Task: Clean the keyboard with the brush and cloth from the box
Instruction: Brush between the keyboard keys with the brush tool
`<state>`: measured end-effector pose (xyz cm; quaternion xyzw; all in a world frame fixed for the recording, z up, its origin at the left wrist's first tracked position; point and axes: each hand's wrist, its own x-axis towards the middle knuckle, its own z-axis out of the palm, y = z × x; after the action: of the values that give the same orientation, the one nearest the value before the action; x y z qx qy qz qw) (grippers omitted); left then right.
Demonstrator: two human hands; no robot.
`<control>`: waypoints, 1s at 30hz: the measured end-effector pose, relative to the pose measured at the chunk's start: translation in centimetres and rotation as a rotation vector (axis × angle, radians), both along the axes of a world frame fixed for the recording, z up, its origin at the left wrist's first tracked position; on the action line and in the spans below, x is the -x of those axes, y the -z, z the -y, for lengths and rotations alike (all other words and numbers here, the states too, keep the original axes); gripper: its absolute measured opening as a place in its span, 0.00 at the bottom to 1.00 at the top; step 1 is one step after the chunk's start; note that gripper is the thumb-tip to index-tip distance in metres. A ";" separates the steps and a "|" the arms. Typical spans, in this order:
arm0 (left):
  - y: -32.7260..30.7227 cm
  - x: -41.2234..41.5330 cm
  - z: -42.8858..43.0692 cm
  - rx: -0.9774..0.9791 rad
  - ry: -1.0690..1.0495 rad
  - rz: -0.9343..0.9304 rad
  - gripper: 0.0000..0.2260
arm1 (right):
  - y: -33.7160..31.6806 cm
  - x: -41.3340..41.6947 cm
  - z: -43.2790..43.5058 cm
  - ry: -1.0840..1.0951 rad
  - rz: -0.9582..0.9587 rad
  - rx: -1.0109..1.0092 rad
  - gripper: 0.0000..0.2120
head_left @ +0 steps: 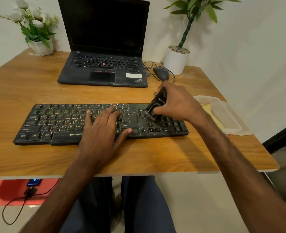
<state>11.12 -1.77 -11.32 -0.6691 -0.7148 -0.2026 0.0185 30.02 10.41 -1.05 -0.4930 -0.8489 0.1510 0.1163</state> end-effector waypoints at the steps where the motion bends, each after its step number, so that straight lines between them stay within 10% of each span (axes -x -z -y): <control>1: 0.0 0.0 0.1 -0.006 0.001 0.006 0.36 | -0.4 -0.1 -0.3 0.041 0.041 -0.106 0.31; 7: -0.1 -0.2 0.2 -0.019 -0.016 0.010 0.34 | -1.4 1.5 2.3 -0.192 0.123 0.182 0.28; 13: 0.1 0.0 0.2 -0.033 -0.023 0.022 0.32 | -2.3 2.3 2.9 -0.221 0.333 -0.340 0.31; 30: 0.1 -0.2 0.2 -0.065 -0.041 0.034 0.31 | -2.4 3.0 1.1 -0.478 0.375 -0.044 0.31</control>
<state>11.30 -1.99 -11.37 -0.6499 -0.7214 -0.2369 0.0322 27.02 9.36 1.33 -0.2959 -0.9506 0.0620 -0.0706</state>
